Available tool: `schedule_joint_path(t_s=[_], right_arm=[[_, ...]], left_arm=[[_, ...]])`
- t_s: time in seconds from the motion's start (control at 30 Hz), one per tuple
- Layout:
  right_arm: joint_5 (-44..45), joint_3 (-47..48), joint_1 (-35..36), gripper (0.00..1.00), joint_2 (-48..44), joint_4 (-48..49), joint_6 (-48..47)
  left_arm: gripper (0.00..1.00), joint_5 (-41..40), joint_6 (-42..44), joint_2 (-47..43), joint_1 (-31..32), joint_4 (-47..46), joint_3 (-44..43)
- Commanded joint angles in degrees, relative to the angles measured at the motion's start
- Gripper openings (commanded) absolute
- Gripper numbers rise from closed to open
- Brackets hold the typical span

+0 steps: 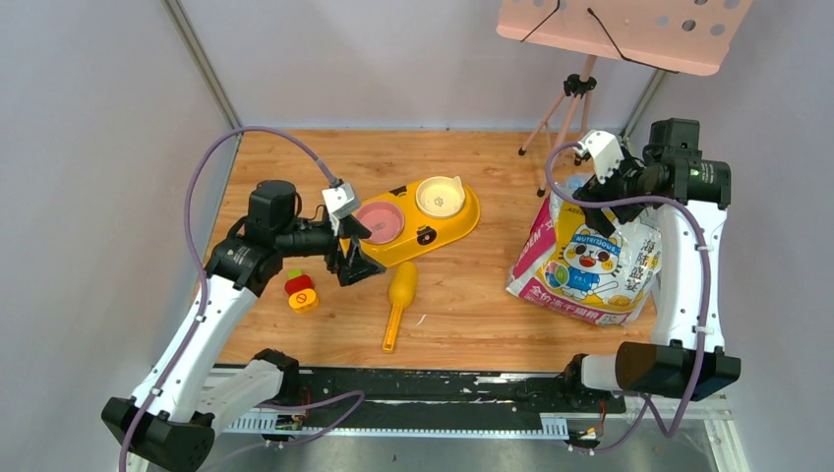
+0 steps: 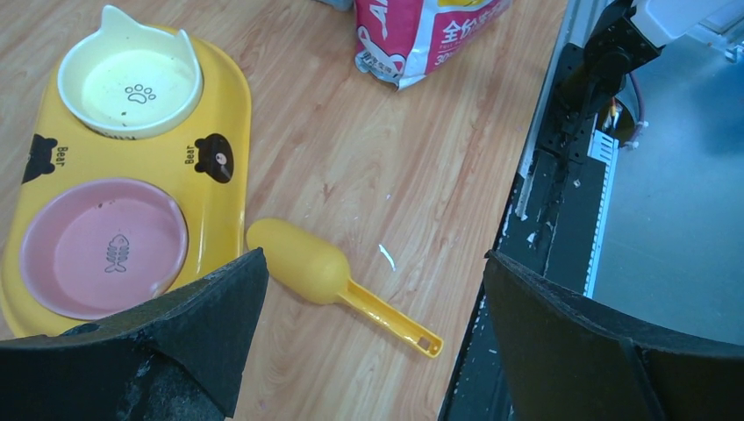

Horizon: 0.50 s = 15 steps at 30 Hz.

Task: Serve the pet food

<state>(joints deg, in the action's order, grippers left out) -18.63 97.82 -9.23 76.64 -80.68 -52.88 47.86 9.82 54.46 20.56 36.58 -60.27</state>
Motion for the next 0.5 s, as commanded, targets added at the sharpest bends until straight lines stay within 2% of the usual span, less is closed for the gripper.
schedule_joint_path(t_s=[0.0,0.2,0.37,0.47], right_arm=[[-1.7,-1.1,-0.8,0.78,1.7,0.3,-4.8],[-3.5,-4.1,-1.4,0.73,3.0,1.1,-7.3],[-2.9,-6.4,-1.4,0.6,3.8,1.5,-8.5],[-5.3,-6.4,-1.4,0.42,3.3,-1.1,-8.9]], left_arm=[[1.0,0.8,0.3,-1.8,0.1,-1.7,0.3],[1.0,0.5,0.7,-2.0,0.0,-1.0,0.6],[1.0,0.4,1.1,-1.0,-0.1,-1.3,1.1],[1.0,-0.1,0.7,-0.3,-0.1,-1.7,0.9]])
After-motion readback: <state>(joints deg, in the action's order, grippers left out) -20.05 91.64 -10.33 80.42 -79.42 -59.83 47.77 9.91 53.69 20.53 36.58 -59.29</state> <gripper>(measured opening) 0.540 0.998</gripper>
